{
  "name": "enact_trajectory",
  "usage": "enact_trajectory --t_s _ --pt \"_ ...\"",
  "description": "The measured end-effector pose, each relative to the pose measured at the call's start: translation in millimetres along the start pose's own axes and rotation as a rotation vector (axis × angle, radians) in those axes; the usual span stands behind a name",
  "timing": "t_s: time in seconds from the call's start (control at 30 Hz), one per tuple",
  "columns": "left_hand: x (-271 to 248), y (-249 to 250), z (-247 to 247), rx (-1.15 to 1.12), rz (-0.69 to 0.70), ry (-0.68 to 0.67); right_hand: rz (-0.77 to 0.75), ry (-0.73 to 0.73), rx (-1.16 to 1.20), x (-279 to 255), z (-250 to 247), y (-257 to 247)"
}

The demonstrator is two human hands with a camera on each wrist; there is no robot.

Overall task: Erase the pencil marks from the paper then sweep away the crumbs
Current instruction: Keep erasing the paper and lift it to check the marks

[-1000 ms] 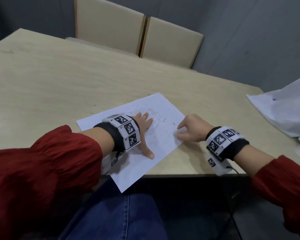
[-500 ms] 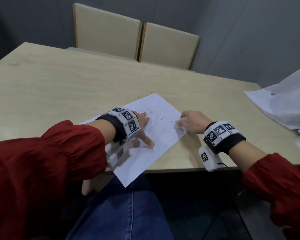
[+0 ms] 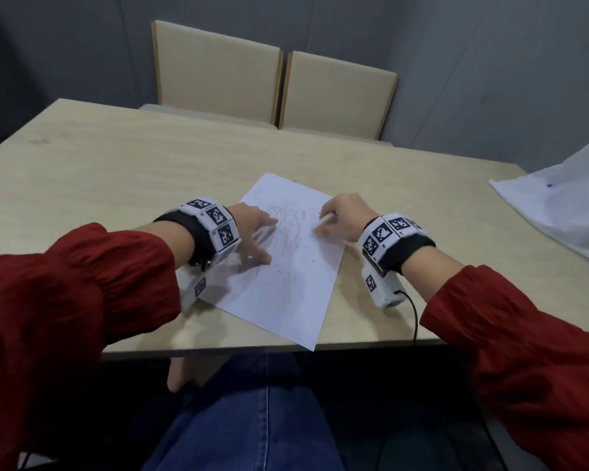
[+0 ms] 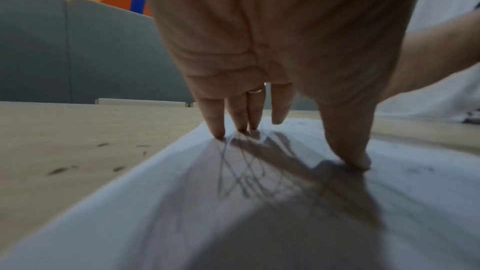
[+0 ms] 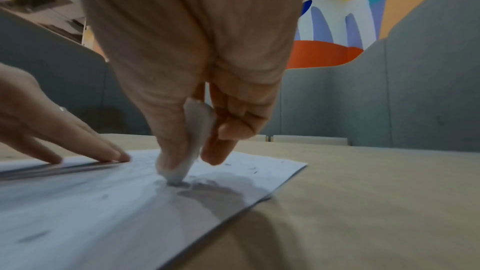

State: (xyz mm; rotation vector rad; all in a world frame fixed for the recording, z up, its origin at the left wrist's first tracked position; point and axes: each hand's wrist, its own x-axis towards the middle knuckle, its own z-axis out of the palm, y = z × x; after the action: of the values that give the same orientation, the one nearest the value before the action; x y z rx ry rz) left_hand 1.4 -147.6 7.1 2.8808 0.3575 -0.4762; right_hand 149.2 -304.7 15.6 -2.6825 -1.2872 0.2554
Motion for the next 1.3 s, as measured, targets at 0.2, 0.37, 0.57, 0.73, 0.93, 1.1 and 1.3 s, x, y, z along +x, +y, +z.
enact_trajectory --t_s 0.2,0.37,0.57,0.73,0.93,1.1,1.3 --pt "-4 12 15 0.106 0.036 -0.130 0.077 0.034 0.042 22 4 -13" --pt "1 20 10 0.171 0.088 -0.072 0.100 0.039 0.067 44 0 -20" --pt "34 1 -7 0.093 -0.034 -0.041 -0.008 -0.021 0.092 52 -2 -20" --pt "43 1 1 0.062 -0.031 -0.091 -0.117 -0.011 0.119 62 5 -24" --pt "46 4 7 0.066 -0.013 -0.088 -0.238 -0.052 0.065 66 12 -29" --pt "46 6 5 0.089 -0.020 -0.066 -0.292 -0.053 0.045 54 13 -26" --pt "49 2 10 0.123 -0.043 -0.075 -0.360 -0.182 -0.078 30 2 -17"
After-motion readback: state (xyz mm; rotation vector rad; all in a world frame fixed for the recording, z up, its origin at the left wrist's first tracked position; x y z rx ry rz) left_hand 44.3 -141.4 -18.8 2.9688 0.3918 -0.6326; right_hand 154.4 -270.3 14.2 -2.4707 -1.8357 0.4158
